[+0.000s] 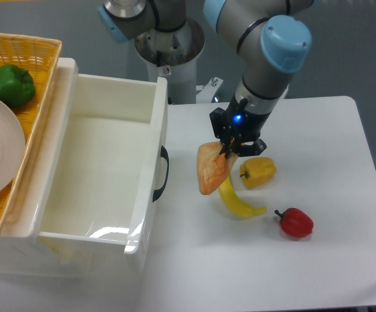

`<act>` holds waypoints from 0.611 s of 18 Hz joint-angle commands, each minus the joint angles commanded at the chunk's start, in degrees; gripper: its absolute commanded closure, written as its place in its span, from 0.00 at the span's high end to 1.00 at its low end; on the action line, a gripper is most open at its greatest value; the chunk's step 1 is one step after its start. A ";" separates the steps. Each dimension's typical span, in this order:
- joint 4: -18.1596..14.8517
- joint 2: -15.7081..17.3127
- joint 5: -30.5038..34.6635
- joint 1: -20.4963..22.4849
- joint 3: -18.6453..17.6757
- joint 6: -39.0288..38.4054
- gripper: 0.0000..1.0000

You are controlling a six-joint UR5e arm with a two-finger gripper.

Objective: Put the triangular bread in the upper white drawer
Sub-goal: 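Lift the held triangular bread upward with the gripper, then carry the bread over the open white drawer and lower it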

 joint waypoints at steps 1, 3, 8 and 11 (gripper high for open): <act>0.09 0.00 -1.94 0.70 0.18 -2.46 0.11; 0.18 0.70 -3.19 1.41 0.27 -4.59 0.11; 0.09 2.11 -6.17 1.41 0.36 -10.46 0.11; 0.00 3.42 -9.42 1.33 0.36 -13.03 0.11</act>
